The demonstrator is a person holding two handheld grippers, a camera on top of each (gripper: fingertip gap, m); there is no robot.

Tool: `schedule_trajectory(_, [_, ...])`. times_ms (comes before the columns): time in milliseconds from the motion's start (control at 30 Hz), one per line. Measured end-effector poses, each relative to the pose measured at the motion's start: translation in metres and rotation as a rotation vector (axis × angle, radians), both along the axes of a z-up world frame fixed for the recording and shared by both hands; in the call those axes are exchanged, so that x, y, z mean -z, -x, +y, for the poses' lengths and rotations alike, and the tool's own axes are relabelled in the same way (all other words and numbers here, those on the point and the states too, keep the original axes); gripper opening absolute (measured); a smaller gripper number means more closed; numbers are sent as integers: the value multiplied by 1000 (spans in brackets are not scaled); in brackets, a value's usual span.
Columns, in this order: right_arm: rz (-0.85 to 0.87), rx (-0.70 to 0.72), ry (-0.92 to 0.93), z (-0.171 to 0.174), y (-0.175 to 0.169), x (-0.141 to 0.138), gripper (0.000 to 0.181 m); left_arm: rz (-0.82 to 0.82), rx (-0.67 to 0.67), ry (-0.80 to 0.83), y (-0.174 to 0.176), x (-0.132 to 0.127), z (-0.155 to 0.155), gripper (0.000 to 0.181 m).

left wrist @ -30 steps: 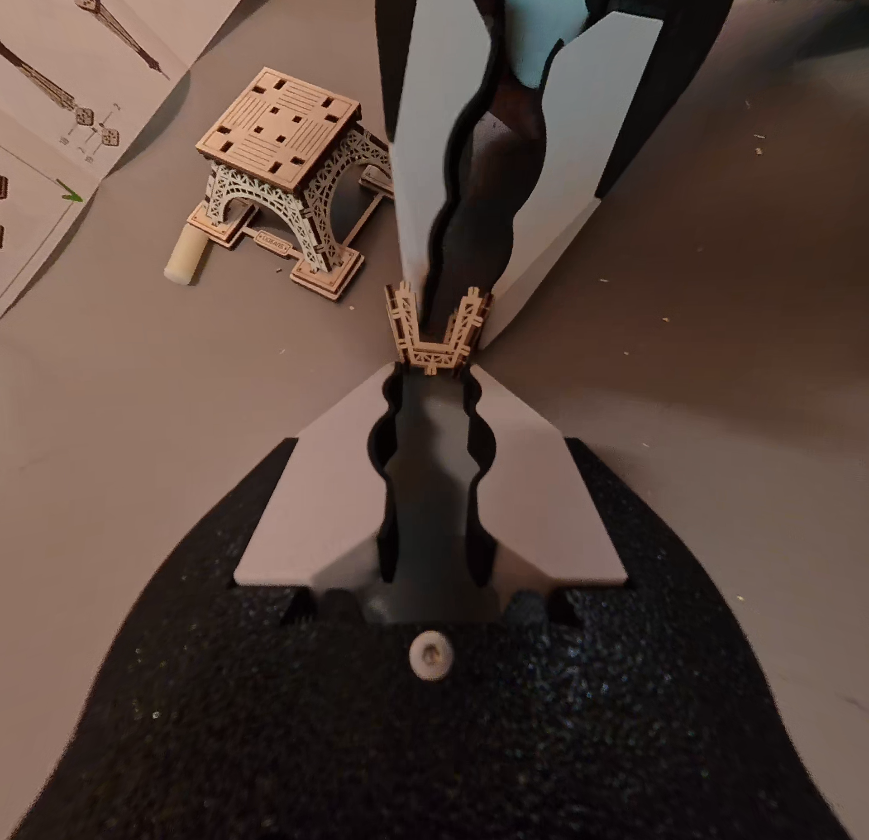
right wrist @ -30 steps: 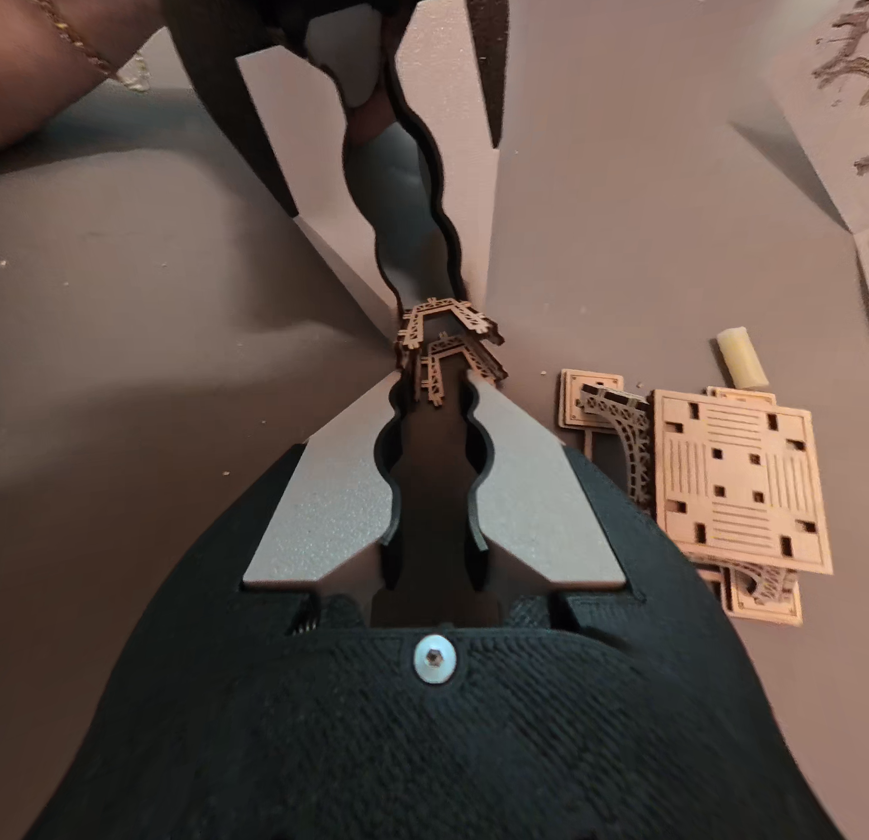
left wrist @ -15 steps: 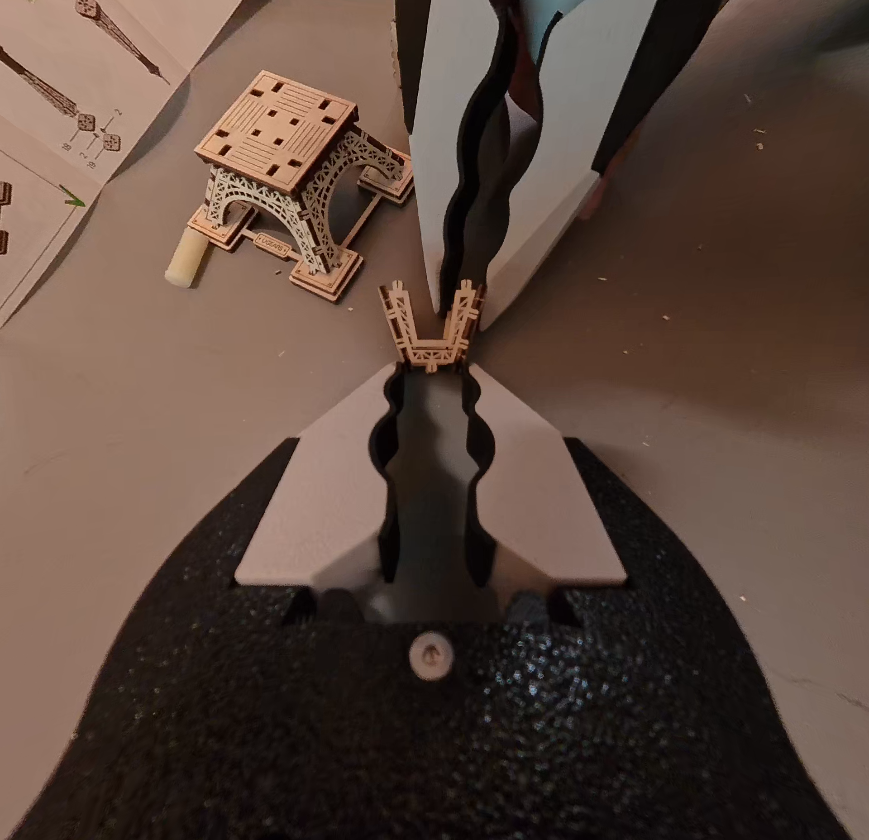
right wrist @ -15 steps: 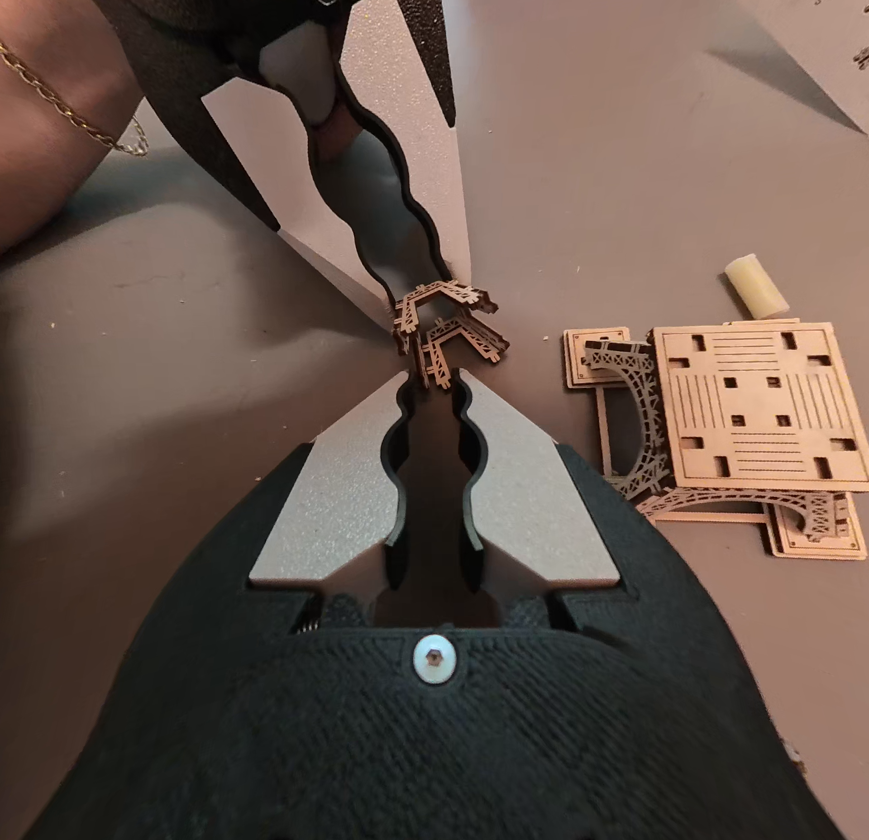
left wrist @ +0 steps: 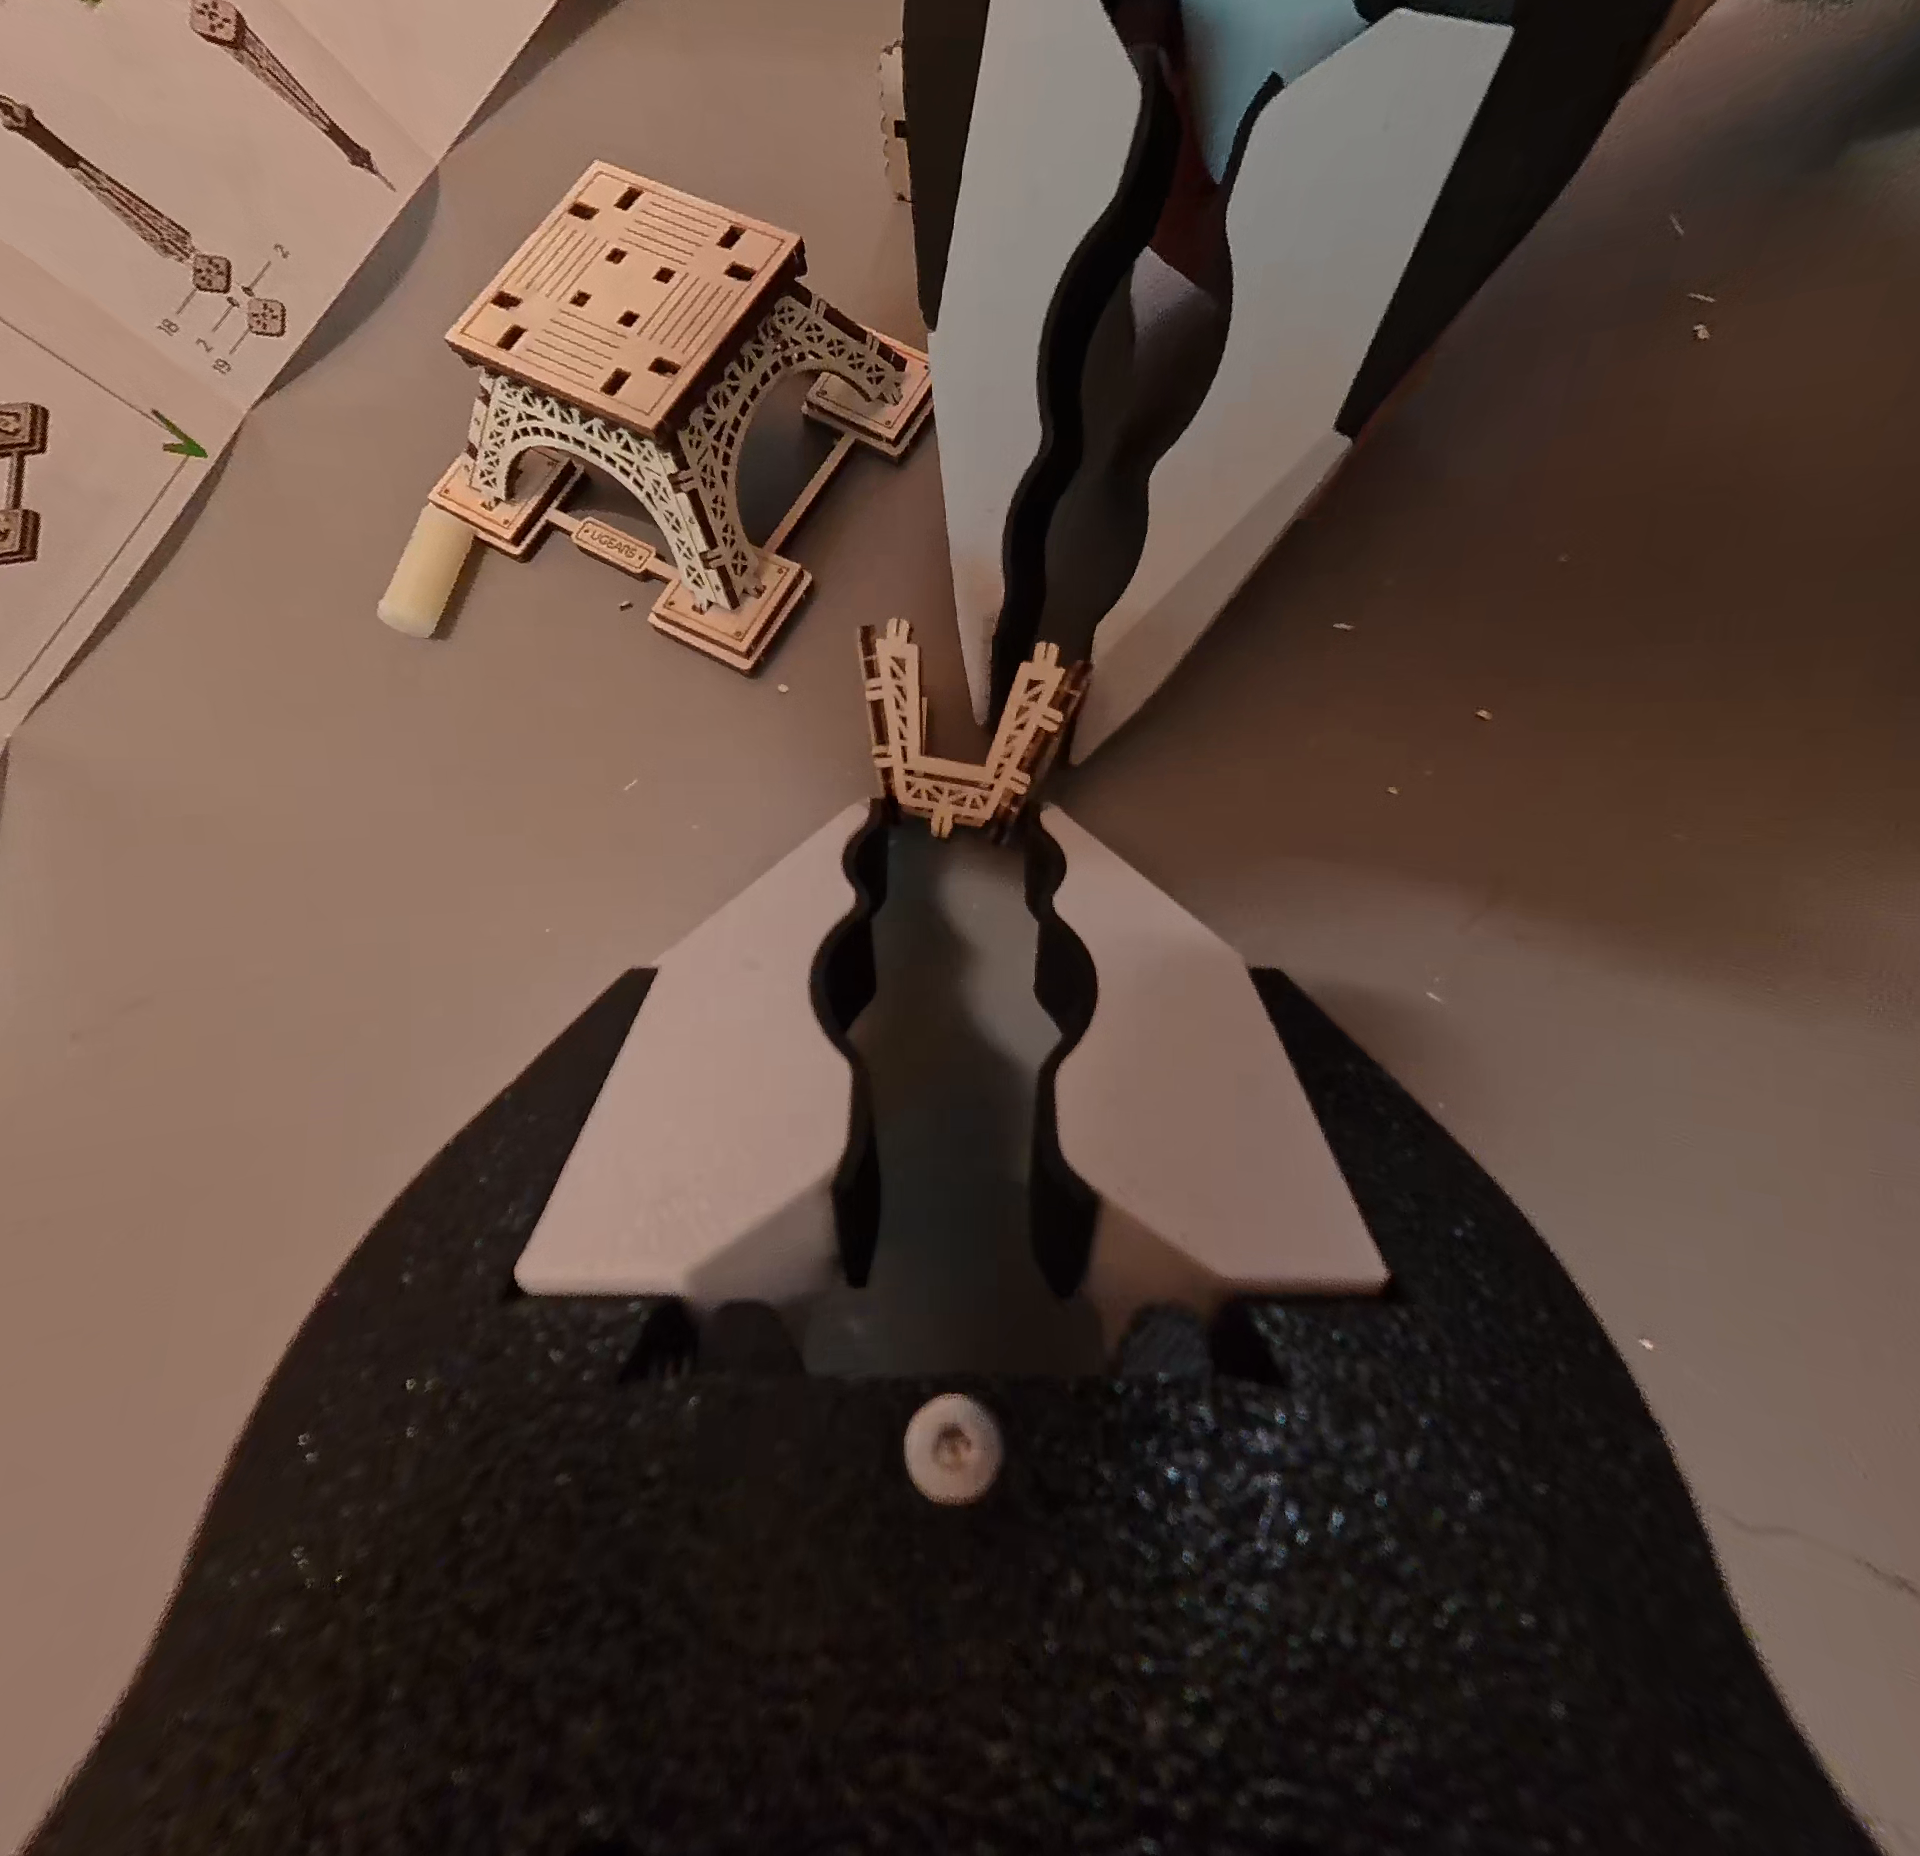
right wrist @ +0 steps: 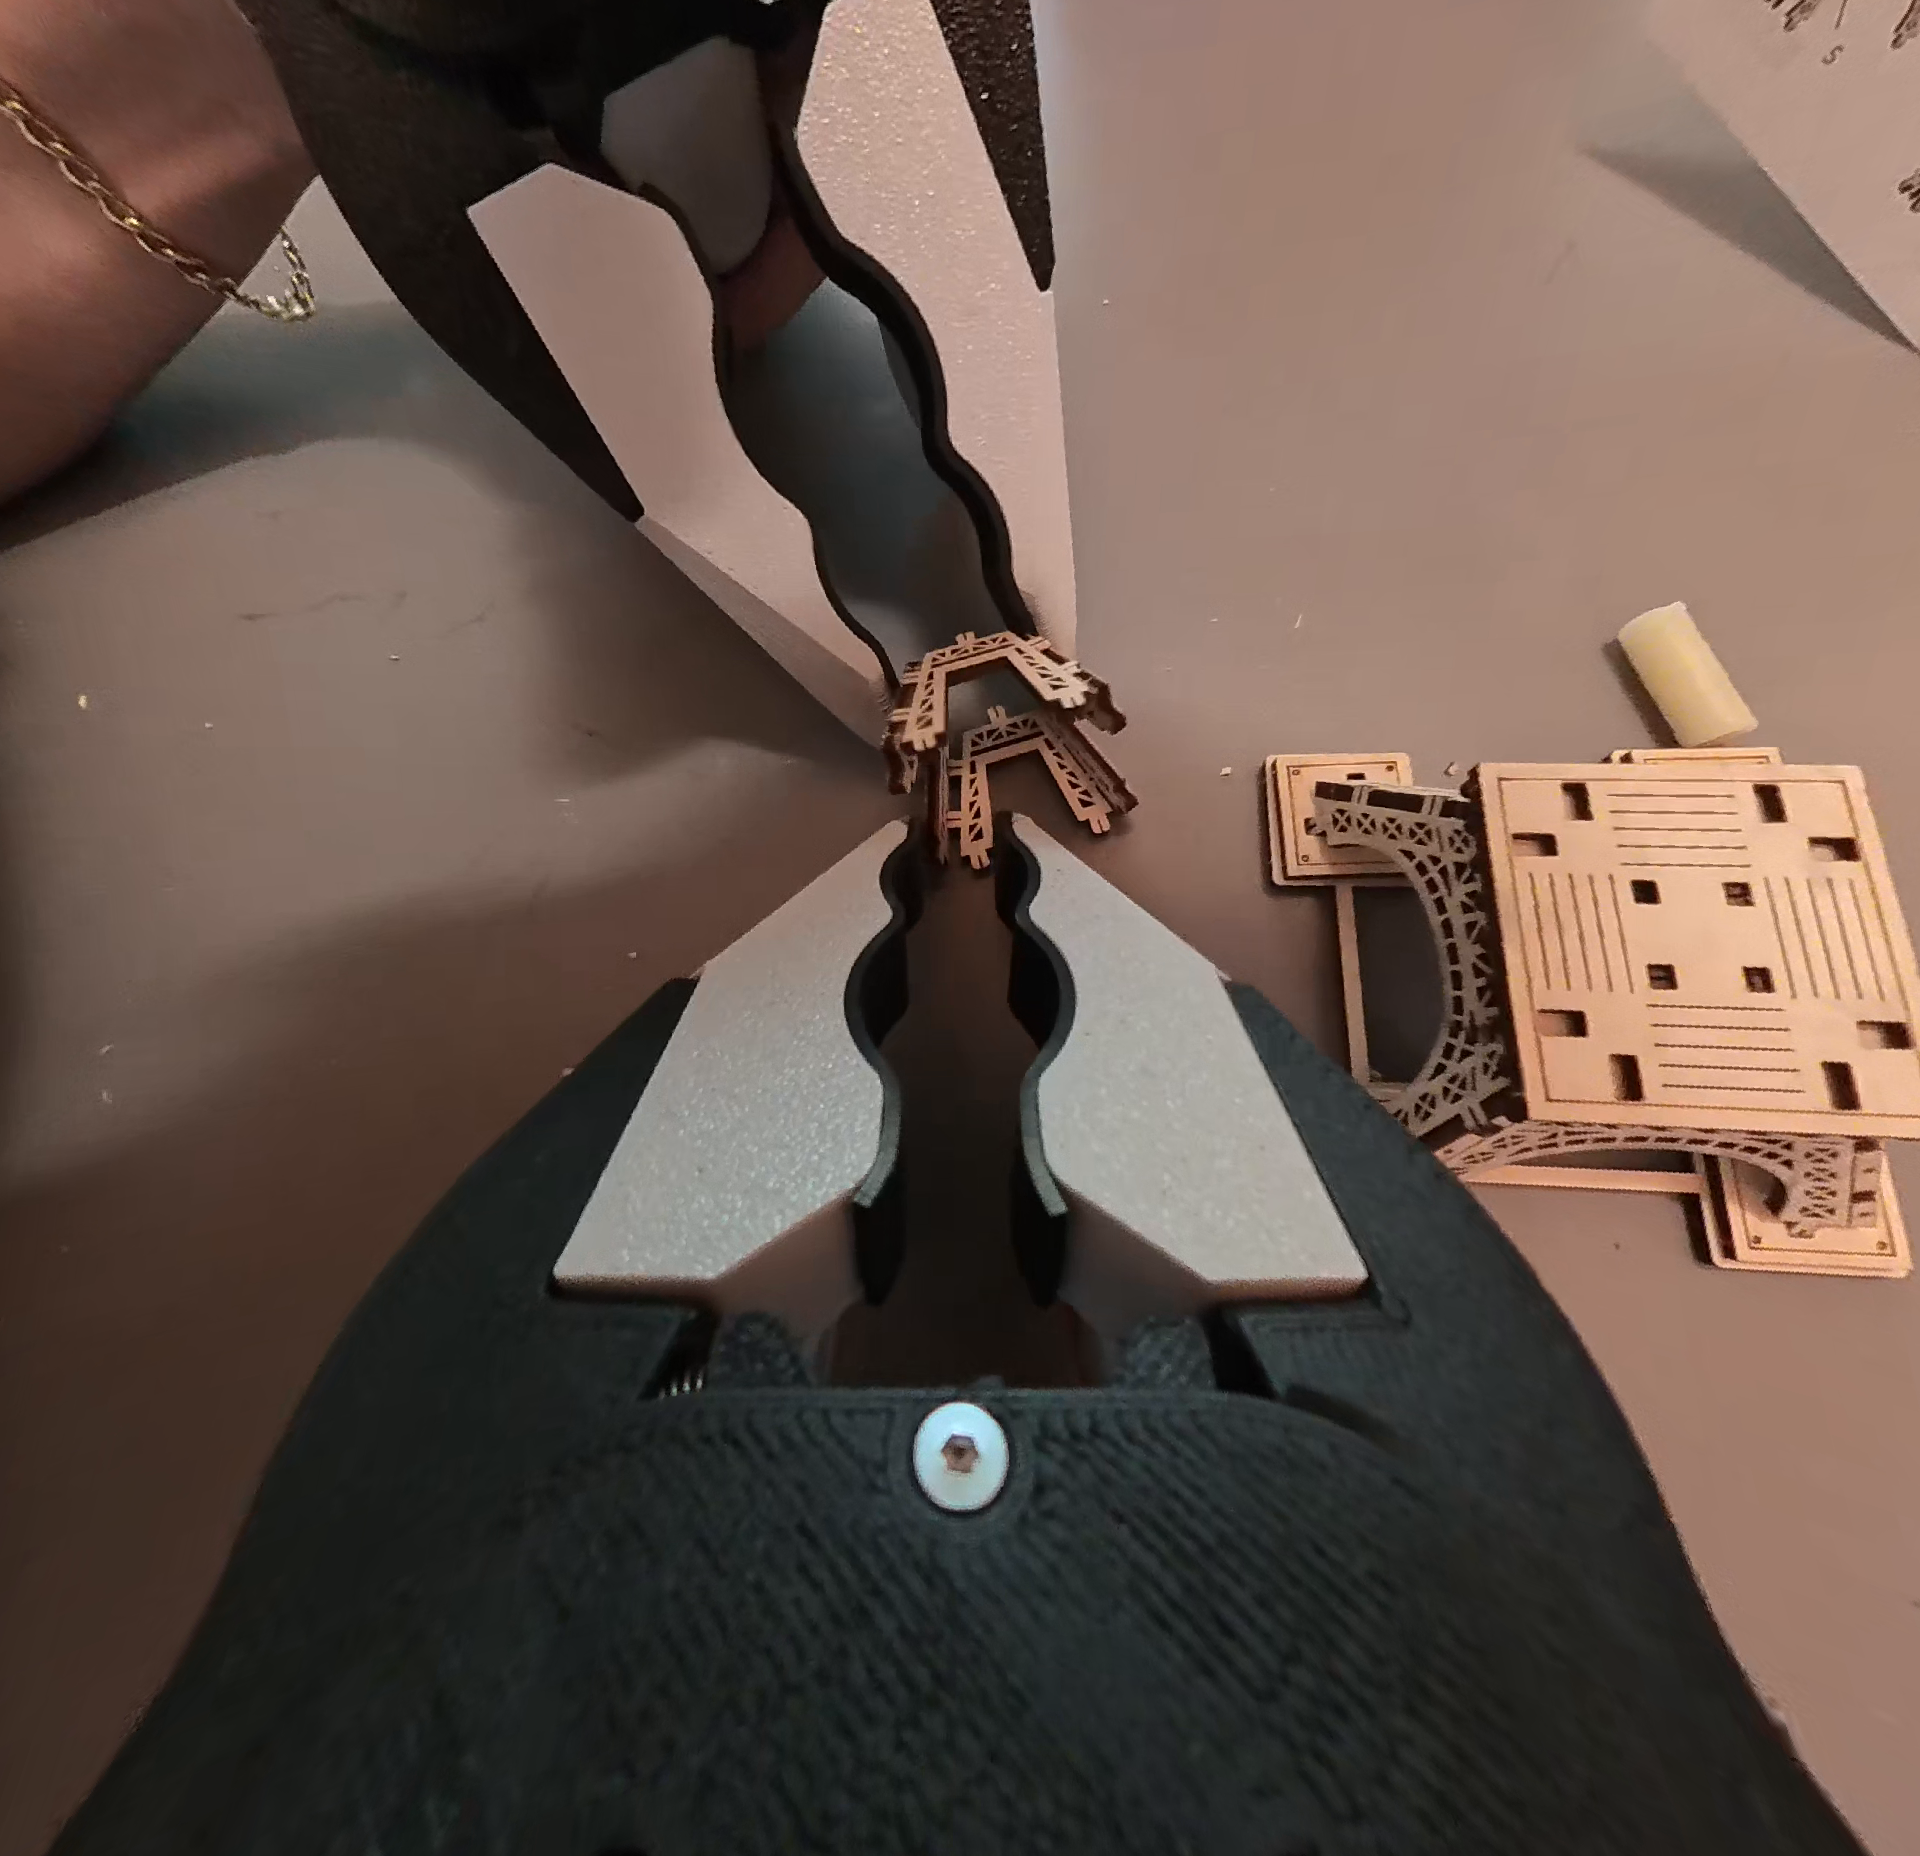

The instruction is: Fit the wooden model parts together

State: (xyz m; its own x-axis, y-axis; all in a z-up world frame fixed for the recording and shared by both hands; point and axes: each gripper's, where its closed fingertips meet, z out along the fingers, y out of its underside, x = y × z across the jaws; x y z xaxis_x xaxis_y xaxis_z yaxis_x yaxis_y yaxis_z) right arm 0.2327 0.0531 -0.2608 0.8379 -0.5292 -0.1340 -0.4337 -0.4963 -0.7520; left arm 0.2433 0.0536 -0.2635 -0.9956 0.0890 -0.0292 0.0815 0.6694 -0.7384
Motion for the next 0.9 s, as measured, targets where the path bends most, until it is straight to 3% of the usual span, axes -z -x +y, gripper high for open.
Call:
schedule_trajectory(33, [-10, -5, 7, 0, 0, 0, 11, -2, 2, 1, 0, 0, 0, 24])
schedule_trajectory(633, [-67, -85, 45, 0, -1, 1, 11, -3, 17, 2, -2, 1, 0, 24])
schedule_trajectory(900, [17, -97, -16, 0, 0, -1, 12, 8, 21, 2, -1, 1, 0, 24])
